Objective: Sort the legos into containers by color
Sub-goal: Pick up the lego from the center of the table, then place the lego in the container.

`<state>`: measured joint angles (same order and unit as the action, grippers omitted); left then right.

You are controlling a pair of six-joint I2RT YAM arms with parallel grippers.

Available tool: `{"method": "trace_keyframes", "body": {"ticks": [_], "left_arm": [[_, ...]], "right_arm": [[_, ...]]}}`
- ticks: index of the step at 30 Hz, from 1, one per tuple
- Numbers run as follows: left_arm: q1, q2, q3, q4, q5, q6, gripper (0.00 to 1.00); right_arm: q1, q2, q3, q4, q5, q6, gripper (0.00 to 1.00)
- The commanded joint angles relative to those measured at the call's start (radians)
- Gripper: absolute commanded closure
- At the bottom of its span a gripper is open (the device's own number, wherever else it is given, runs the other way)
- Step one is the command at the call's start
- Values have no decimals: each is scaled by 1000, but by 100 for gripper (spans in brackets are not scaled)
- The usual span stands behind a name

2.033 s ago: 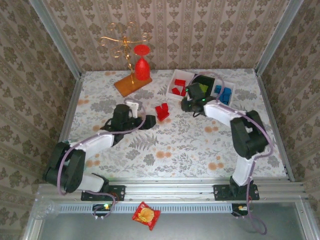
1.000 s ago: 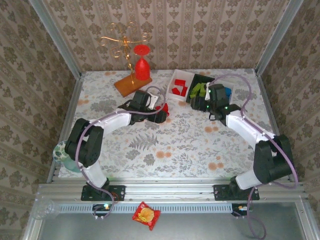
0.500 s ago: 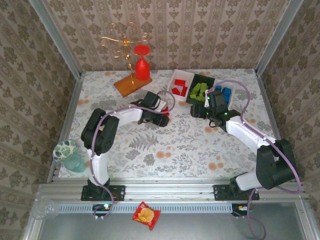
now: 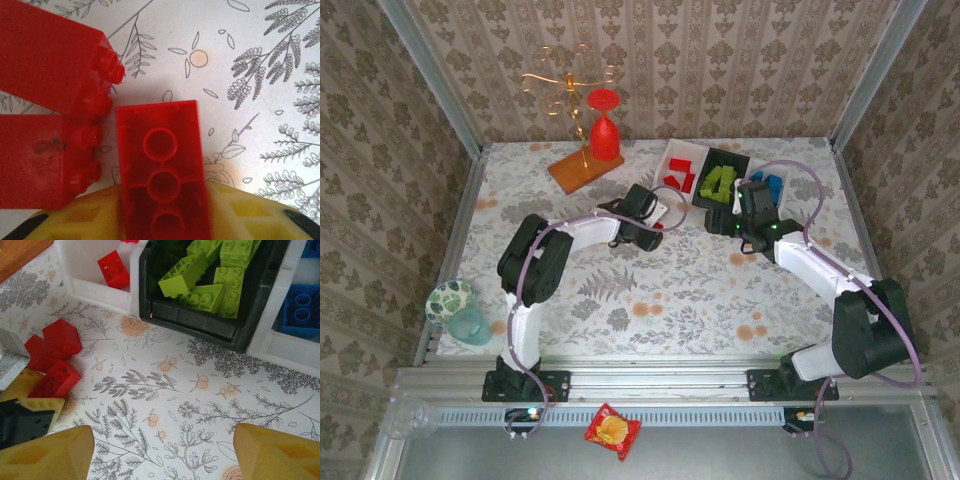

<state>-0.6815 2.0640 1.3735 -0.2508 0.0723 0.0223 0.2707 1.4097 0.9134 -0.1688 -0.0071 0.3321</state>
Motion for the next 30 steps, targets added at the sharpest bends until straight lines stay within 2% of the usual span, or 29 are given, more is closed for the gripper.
{"method": "trace_keyframes", "body": {"ticks": [1, 4, 9, 16, 18, 21, 26, 30], "left_arm": [[-22, -5, -4, 59, 23, 23, 62], [-23, -88, -37, 138, 96, -9, 66], [-9, -172, -18, 212, 120, -47, 69], [17, -103, 136, 185, 109, -64, 70], [19, -72, 188, 179, 108, -58, 70], [22, -7, 275, 164, 75, -42, 70], [33, 107, 406, 178, 11, -49, 70], [36, 214, 545, 143, 0, -52, 69]], "right_arm": [[-3, -66, -16, -18, 32, 33, 25], [-1, -99, -59, 32, 6, 31, 25], [14, -127, -125, 163, -186, -8, 24], [31, -141, -178, 270, -367, -43, 20], [36, -138, -190, 300, -382, -33, 17], [37, -131, -190, 307, -330, -5, 11], [41, -99, -146, 242, -124, 47, 4], [75, -89, -188, 414, -38, -6, 0]]}}
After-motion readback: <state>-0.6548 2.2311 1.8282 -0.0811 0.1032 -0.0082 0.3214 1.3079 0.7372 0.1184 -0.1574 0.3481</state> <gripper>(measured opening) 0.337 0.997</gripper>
